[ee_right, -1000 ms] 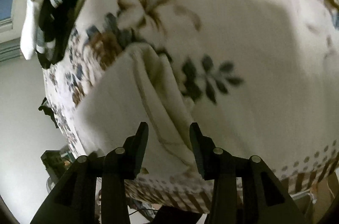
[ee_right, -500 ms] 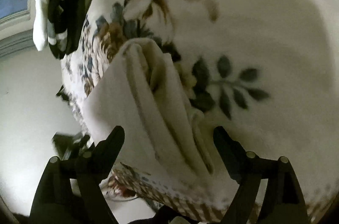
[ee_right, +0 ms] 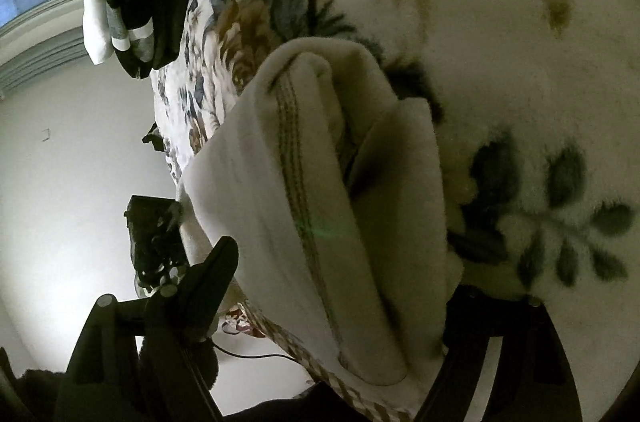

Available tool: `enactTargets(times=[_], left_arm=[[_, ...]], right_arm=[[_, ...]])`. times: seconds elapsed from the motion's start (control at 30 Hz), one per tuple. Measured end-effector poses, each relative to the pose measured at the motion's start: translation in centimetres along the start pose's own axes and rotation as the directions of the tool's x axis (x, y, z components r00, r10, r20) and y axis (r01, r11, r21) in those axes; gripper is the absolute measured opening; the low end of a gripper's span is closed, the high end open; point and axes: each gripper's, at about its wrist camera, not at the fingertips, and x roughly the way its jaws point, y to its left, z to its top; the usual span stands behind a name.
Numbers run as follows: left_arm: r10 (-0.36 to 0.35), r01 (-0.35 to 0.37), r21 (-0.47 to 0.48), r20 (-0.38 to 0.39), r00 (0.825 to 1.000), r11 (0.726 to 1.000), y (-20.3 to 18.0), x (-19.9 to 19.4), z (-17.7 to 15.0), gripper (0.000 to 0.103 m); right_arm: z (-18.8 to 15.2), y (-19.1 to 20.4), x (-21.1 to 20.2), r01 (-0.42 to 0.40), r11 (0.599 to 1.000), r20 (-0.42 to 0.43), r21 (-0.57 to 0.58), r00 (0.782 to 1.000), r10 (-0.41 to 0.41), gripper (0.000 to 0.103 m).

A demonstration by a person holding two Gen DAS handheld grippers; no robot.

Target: Fold small clothes

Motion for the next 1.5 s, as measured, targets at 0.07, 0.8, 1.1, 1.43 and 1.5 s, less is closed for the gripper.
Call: enactTargets(times=[0.07,0.8,1.1,1.43,1.5], left_arm=[[-0.044,0.045,-0.02,0.039,0.998,0.999,0.4,-1.4,0.0,0.068],[0.262,-0.266,0.274,0.051,0.964,0.924,-8.9,-0.4,-1.0,0.013],[0.242,-0.288,0.345,0.171,0.955,0.893,-20.4,-6.0,6.2,0.014],[0.233,-0.352,0.398,0.317,0.919,0.847,-30.6,-7.3,22.0,0.014],[0.257,-0.373,0.396,0.316,0.913,0.839,-30.9,-6.5,25.2,0.015]], right_arm=[[-0.1,0.0,-0.1,-0.006,1.0,-0.005,0.002,1.0,0.006,0.084],[-0.8,6.8,-3.3,0.037,0.999,0.091,-0.03,0.995,-0.035,0.023],[4.5,21.2,-8.5,0.051,0.987,0.17,-0.15,0.985,-0.026,0.022],[20.8,36.8,-10.1,0.098,0.964,0.275,-0.247,0.961,-0.028,0.022],[24.4,38.2,-9.2,0.123,0.964,0.277,-0.236,0.959,-0.055,0.022]])
